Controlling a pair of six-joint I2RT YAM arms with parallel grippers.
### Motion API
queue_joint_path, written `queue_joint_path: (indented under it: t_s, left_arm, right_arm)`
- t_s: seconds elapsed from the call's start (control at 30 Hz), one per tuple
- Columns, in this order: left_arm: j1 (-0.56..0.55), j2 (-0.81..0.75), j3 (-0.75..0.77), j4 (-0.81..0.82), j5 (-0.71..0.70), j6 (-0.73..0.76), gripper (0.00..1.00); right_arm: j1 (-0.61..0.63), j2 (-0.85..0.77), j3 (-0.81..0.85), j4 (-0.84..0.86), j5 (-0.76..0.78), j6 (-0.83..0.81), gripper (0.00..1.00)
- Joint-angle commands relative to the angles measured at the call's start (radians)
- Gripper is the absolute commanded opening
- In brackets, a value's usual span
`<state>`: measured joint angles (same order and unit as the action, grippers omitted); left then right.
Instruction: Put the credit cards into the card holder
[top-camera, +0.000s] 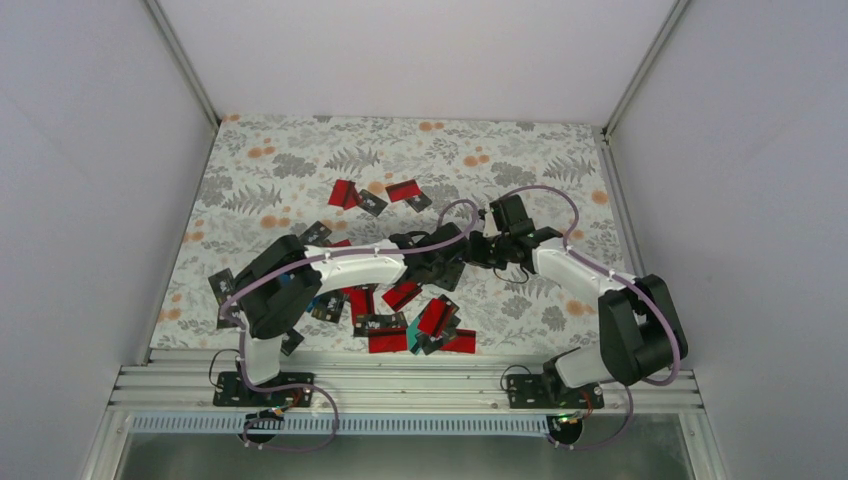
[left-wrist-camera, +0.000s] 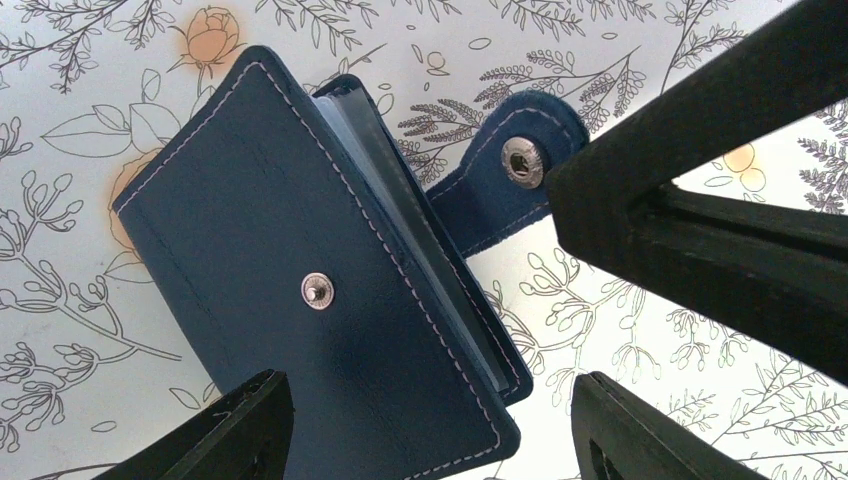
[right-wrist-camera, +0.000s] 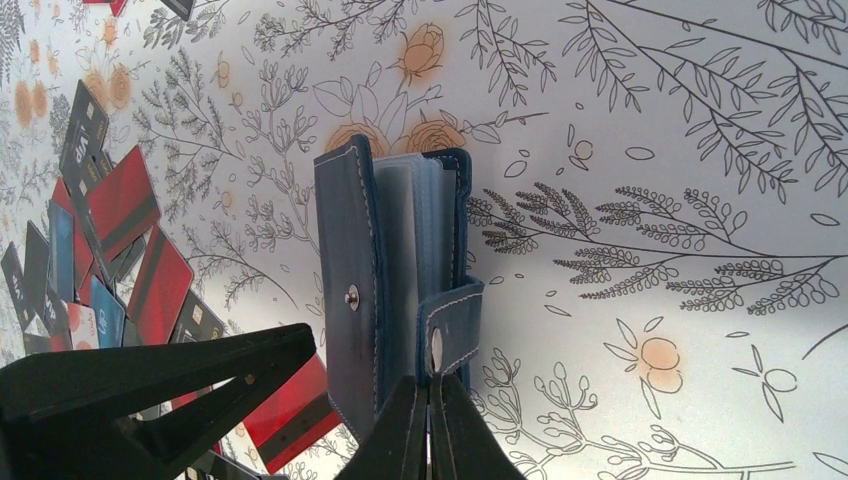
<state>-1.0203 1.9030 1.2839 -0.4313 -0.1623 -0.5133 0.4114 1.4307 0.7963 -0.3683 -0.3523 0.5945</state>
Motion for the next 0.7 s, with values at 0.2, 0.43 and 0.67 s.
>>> queue_joint_path:
  t_s: [0.2, 0.43, 0.67]
  left_arm:
    - [-0.023, 0.023, 0.035, -0.062, -0.109, -0.053, 0.69]
    - [-0.016, -0.012, 0.023, -0.100, -0.212, -0.110, 0.61]
    - [0.018, -0.084, -0.037, -0.082, -0.246, -0.170, 0.50]
  right_arm:
    - [-0.005, -0.022, 0.040, -0.026, -0.017, -0.020, 0.04]
    - [-0.005, -0.025, 0.029, -0.032, -0.004, -0.024, 0.04]
    - [-0.006, -0.026, 0.010, -0.045, 0.019, -0.030, 0.04]
